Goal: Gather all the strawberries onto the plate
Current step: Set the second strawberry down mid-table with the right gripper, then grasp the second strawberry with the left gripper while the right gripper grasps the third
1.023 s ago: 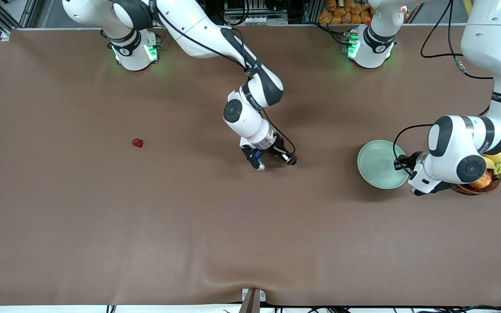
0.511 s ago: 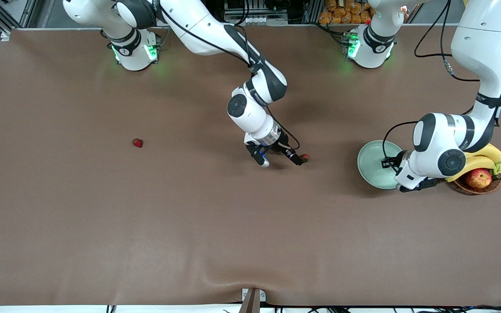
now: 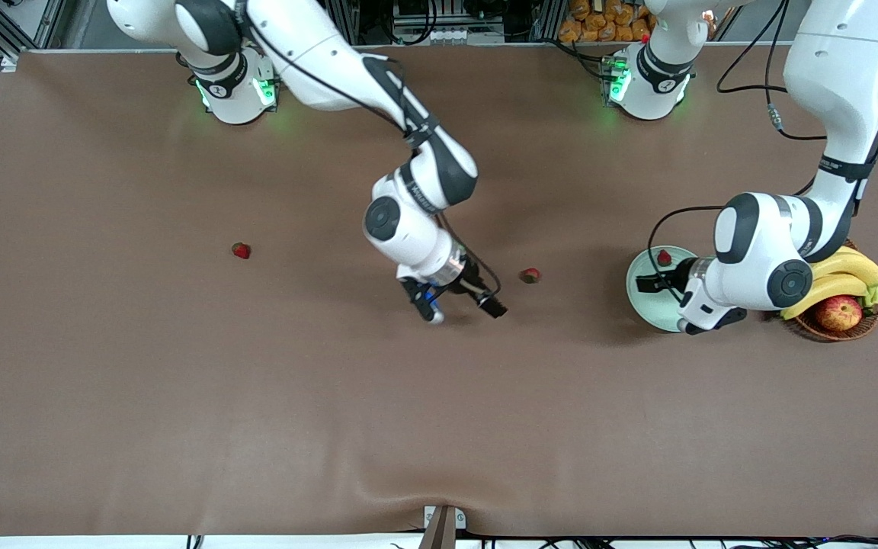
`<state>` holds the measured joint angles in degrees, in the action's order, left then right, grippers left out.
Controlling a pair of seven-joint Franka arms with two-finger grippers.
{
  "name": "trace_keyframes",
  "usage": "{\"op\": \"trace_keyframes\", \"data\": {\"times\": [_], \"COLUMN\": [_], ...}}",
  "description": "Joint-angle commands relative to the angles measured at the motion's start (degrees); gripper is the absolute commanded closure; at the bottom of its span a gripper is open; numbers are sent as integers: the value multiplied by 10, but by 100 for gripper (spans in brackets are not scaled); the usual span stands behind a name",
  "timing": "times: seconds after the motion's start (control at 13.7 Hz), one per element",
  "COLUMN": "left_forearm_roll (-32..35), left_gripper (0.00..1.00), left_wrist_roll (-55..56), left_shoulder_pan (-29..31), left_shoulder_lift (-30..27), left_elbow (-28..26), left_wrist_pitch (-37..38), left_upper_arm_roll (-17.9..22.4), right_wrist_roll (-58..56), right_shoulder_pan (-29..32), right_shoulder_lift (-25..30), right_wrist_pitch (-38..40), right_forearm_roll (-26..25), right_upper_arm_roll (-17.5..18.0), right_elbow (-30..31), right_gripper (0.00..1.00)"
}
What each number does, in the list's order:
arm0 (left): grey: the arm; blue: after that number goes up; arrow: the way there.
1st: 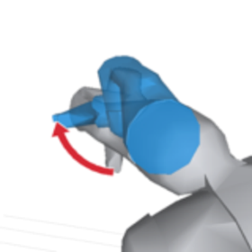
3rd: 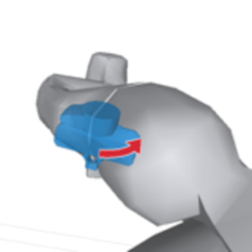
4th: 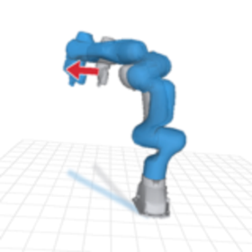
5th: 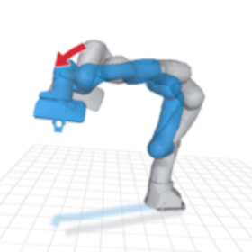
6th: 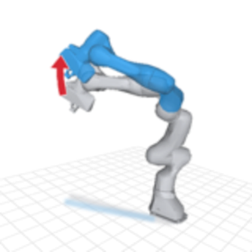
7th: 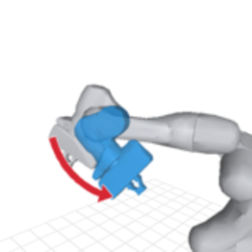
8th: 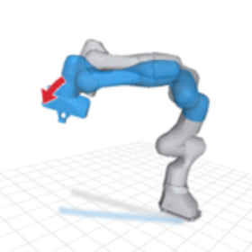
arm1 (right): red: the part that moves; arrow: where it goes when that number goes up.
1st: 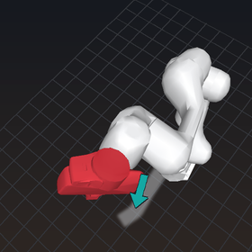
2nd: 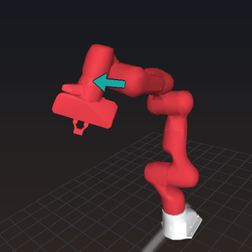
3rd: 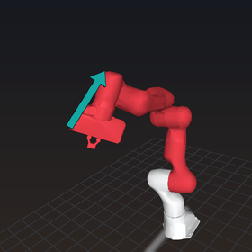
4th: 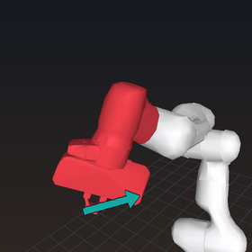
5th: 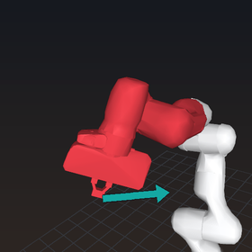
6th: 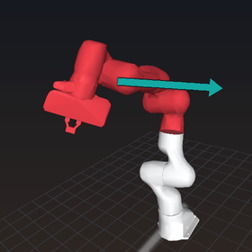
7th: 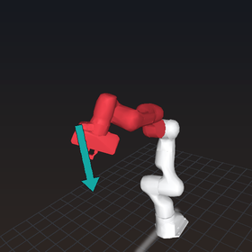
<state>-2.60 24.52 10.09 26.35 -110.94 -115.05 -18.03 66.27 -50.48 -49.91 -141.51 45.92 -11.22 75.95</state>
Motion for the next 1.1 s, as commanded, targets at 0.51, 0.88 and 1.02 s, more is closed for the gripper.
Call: {"op": "trace_keyframes", "data": {"times": [0.51,0.88,1.02], "left_forearm_roll": [-9,13,64], "left_gripper": [0,0,0], "left_wrist_roll": [168,172,167], "left_shoulder_pan": [-70,-131,-162], "left_shoulder_lift": [8,44,54], "left_elbow": [40,103,114], "left_wrist_pitch": [22,22,21], "left_upper_arm_roll": [-100,-100,-97], "right_wrist_roll": [-92,-207,-248], "right_shoulder_pan": [221,318,349], "right_shoulder_lift": [233,314,335], "right_wrist_pitch": [255,251,246], "right_forearm_roll": [-263,-370,-402], "right_upper_arm_roll": [111,165,166], "right_elbow": [183,344,390], "right_gripper": [0,0,0]}}
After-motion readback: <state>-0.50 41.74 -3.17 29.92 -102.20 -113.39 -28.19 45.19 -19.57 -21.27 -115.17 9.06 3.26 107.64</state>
